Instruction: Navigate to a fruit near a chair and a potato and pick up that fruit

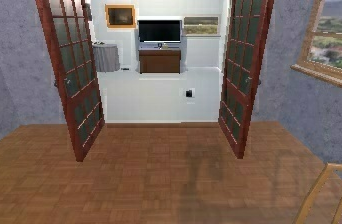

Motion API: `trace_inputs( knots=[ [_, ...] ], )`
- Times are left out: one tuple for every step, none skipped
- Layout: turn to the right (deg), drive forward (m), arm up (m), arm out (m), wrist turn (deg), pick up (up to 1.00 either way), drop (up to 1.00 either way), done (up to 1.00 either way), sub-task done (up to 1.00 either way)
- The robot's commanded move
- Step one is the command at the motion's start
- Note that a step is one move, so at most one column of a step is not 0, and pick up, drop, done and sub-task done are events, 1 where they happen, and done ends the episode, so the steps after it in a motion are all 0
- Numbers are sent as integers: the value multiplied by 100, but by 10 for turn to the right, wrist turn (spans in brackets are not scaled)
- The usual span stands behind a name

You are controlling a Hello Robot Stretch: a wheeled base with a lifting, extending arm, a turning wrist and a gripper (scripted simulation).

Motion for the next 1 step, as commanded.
trace_inputs(
  knots=[
    [0,0,0,0,0,0,0,100,0]
  ],
)
